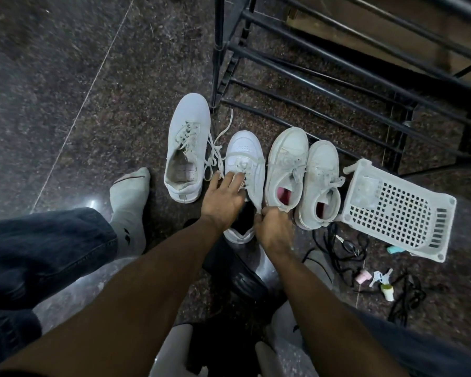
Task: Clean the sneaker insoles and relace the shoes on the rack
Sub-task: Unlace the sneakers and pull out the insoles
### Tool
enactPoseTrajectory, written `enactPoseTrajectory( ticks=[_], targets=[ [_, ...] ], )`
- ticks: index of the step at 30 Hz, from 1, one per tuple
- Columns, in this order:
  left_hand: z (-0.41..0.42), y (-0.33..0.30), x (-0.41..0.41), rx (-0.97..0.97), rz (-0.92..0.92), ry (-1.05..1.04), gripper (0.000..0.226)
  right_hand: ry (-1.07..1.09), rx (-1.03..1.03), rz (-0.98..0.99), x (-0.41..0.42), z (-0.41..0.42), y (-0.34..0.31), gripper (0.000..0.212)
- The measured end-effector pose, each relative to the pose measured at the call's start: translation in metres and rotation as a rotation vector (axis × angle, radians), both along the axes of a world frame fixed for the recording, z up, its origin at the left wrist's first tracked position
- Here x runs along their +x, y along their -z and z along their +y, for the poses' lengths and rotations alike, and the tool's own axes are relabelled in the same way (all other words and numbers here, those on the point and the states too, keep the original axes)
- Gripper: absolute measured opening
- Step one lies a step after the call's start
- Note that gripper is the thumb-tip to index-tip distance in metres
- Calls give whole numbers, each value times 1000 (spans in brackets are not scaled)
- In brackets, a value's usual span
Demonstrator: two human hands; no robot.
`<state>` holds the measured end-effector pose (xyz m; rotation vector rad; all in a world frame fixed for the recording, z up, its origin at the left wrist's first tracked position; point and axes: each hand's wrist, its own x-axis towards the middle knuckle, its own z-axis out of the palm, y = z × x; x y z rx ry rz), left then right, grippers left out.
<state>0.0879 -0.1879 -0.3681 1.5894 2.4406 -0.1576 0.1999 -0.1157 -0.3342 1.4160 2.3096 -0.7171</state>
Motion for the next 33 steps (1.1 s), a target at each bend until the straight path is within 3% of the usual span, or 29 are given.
enactPoseTrajectory(
  ticks=[12, 17, 22, 26, 29, 33],
  targets=[
    [12, -1, -12, -37, -183, -107, 20, -31, -4, 34, 4, 7, 11, 23],
    [-6, -5, -39, 44, -417, -26, 26, 28, -32, 31, 3, 6, 10, 19],
    [14, -11, -55, 51, -590, -188, 13, 6, -4, 13, 2, 5, 4, 21],
    [23, -12, -60, -4, -635, -282, 14, -26, 109, 159, -3, -5, -9, 15],
    [26, -10, -61, -34, -671, -328, 15, -58, -65, 181, -14, -17, -10, 20],
    [31, -8, -62, -49, -753, -432, 15, 60, -239, 21, -32, -21, -7, 28]
  ],
)
